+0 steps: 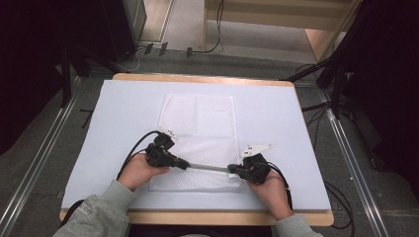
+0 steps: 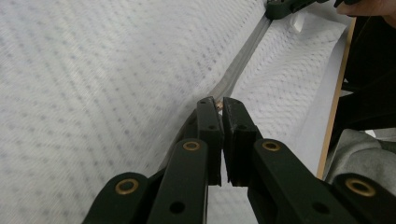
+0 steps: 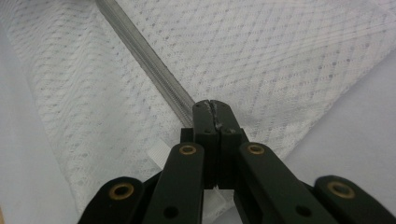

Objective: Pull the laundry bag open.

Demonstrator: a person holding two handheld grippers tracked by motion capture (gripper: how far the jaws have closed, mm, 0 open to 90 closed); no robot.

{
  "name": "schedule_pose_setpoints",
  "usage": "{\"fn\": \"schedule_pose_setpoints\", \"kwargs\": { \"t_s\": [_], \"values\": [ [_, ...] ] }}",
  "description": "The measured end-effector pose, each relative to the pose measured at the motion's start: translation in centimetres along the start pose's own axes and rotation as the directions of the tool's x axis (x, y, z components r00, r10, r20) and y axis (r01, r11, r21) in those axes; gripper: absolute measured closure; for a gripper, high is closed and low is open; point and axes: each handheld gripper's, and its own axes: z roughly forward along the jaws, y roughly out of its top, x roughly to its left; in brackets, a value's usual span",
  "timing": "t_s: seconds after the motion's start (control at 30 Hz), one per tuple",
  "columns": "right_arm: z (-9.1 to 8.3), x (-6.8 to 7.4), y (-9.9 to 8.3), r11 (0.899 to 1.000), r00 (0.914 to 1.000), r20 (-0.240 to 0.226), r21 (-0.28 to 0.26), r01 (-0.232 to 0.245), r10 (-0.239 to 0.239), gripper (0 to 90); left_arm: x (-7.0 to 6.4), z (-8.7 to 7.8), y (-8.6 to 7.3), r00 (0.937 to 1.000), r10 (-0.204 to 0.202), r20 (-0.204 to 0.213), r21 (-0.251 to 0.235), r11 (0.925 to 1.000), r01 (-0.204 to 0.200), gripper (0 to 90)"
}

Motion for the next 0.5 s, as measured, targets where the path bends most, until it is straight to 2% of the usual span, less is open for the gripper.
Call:
{"fn": "schedule_pose_setpoints", "kwargs": {
  "t_s": [0.1,0.3,0.5],
  "values": [
    [0.0,0.0,0.0,1.000,1.0000,0.001,0.000,0.002,-0.002,90.0,0.4,-0.8,-0.5,0.9999,-0.013,-0.008,-0.009,0.9999,0.013,88.1],
    [0.0,0.0,0.0,1.000,1.0000,0.001,-0.002,0.005,-0.005,90.0,0.9,-2.0,-1.1,0.9998,-0.015,-0.010,-0.024,0.9996,0.015,88.1],
    [0.0,0.0,0.1,1.000,1.0000,0.003,0.006,0.006,-0.006,90.0,1.1,-2.4,-1.5,0.9997,-0.022,-0.013,-0.030,0.9993,0.022,88.1]
  ]
}}
